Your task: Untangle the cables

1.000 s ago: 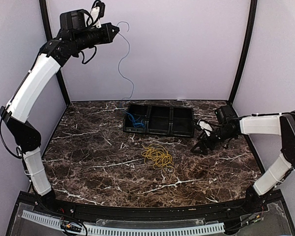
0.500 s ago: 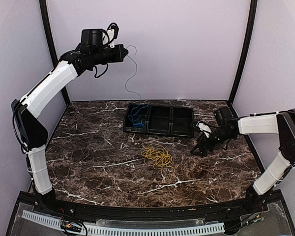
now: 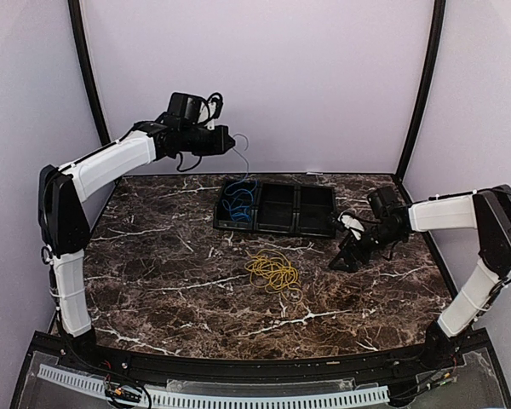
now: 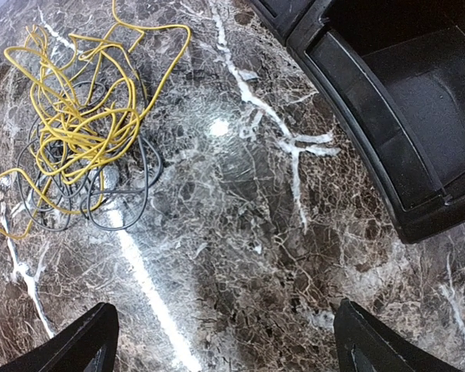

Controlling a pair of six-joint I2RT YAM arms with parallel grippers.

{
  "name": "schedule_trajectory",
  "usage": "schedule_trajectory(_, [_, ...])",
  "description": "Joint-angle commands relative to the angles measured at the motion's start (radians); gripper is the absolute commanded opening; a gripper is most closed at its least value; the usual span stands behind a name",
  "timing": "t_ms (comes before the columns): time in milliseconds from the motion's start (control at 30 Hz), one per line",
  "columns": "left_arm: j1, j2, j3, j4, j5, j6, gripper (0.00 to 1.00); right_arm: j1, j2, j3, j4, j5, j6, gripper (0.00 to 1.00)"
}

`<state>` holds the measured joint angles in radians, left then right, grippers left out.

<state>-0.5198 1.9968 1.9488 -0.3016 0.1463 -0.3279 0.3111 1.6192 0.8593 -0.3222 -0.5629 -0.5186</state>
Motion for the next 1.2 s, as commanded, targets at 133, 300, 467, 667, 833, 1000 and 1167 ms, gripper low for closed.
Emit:
schedule_trajectory(133, [0.005, 0.041, -0.117, 0.026, 0.002, -0.023, 0.0, -0.004, 0.024, 0.032, -0.016, -0.027, -0.014, 0.99])
schedule_trajectory(300, [0.005, 0.09, -0.146, 0.019, 0.015, -0.02, 0.0, -0.004, 0.04, 0.044, -0.031, -0.034, -0.017, 0.99])
schedule_trajectory(467, [0.004, 0.134, -0.147, 0.031, 0.027, -0.027, 0.0, -0.004, 0.04, 0.042, -0.037, -0.035, -0.02, 0.99])
schedule_trajectory(667, [0.004, 0.22, -0.092, 0.032, -0.004, -0.023, 0.0, -0.004, 0.044, 0.046, -0.042, -0.04, -0.026, 0.99])
schedule_trajectory(833, [0.004, 0.274, -0.042, 0.021, -0.012, -0.027, 0.0, -0.004, 0.042, 0.045, -0.046, -0.042, -0.03, 0.99])
schedule_trajectory(1000, [0.004, 0.257, 0.008, -0.02, -0.022, 0.003, 0.25, -0.004, 0.042, 0.044, -0.047, -0.042, -0.031, 0.99])
schedule_trajectory(1167, [0.003, 0.156, 0.009, -0.064, -0.053, 0.036, 0.46, -0.004, 0.05, 0.05, -0.053, -0.045, -0.035, 0.99])
